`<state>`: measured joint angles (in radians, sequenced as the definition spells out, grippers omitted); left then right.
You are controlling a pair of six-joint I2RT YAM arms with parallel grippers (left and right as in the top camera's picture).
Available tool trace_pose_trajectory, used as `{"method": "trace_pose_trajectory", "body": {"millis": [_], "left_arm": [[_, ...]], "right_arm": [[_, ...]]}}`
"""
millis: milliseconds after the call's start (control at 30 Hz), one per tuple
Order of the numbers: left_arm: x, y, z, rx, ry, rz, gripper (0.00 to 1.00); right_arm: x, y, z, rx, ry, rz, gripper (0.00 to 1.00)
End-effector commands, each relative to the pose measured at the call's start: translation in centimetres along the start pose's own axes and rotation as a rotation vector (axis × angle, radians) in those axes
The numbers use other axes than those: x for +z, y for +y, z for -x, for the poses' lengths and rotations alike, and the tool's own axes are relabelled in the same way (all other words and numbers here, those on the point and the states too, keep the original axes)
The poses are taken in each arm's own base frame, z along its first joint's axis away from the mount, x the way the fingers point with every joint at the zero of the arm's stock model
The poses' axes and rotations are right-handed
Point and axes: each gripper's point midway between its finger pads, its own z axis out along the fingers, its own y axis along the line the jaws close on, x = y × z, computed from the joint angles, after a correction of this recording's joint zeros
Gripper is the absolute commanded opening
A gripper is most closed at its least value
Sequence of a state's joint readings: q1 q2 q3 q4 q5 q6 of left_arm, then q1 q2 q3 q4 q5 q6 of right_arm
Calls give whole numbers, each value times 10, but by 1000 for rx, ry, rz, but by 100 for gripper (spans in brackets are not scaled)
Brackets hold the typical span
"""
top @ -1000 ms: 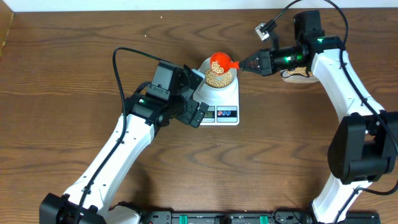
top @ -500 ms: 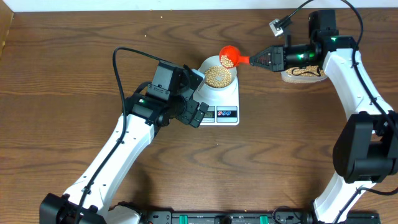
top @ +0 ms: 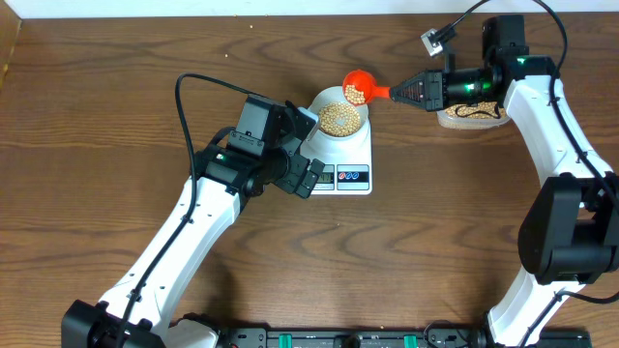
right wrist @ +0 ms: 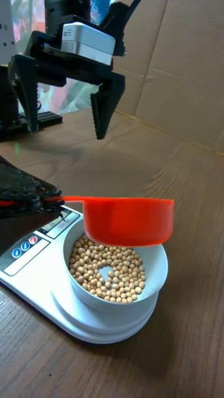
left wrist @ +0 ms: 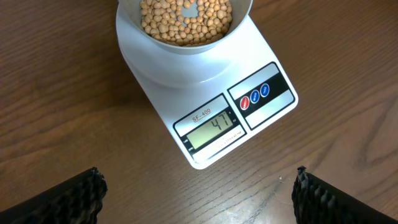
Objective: Scoop item into bowl and weigh 50g on scale
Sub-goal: 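Lift the red scoop with removed beans up out of the bowl, then tilt the red scoop over the bowl to trickle beans back in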
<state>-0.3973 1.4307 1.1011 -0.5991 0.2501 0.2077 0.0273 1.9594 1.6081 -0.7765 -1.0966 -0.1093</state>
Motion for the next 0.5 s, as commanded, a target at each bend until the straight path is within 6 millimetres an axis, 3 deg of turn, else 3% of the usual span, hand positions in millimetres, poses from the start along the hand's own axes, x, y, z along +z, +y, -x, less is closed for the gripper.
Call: {"method": "trace_pose_trajectory", "body": {"millis": [0, 467], "left_arm": [[0, -1, 0, 6, 1, -7, 98], [0, -1, 0, 6, 1, -7, 98]], "right_arm": [[0, -1, 3, 2, -4, 1, 1], [20, -3, -5, -61, 50, -72, 1]]}}
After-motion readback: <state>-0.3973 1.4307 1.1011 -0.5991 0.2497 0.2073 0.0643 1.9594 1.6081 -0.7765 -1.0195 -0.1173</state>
